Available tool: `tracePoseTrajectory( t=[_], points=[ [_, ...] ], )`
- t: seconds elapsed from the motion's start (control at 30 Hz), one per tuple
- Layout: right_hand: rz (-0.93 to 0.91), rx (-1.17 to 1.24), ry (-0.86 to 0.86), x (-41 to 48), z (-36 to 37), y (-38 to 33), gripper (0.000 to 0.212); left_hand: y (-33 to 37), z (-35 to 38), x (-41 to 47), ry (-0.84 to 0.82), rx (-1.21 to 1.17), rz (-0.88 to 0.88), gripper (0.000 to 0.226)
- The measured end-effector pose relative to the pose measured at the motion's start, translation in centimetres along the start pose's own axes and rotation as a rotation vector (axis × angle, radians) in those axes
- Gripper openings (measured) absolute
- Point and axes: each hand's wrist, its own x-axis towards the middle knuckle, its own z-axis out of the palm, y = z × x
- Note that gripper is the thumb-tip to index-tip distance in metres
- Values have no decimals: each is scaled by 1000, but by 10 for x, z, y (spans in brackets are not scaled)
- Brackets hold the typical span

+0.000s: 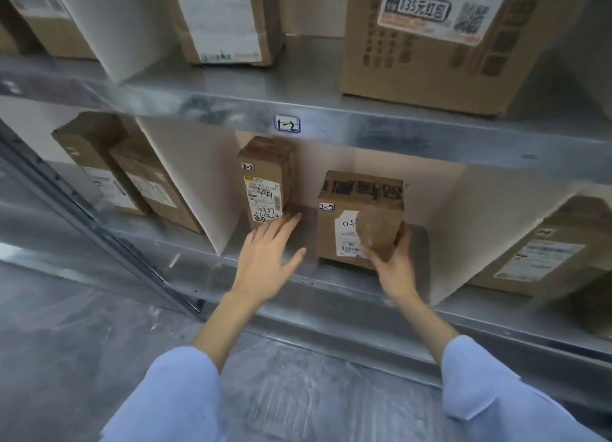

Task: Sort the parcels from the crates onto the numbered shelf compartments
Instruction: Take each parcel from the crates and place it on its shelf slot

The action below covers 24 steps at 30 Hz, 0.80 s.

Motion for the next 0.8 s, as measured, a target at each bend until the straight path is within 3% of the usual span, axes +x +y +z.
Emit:
tracePoseTrajectory(
  t=[0.2,0.43,0.67,0.8],
  points=[
    [38,115,42,12,15,9,76,-16,20,13,-52,-25,39,60],
    [47,56,22,14,10,23,79,-22,21,18,-96,-40,56,61],
    [46,-214,75,-9,-3,25,86,-14,18,9,-114,-34,94,62],
    [73,-460,35,-30,-14,16,76,1,15,3,-108,-14,128,60]
  ],
)
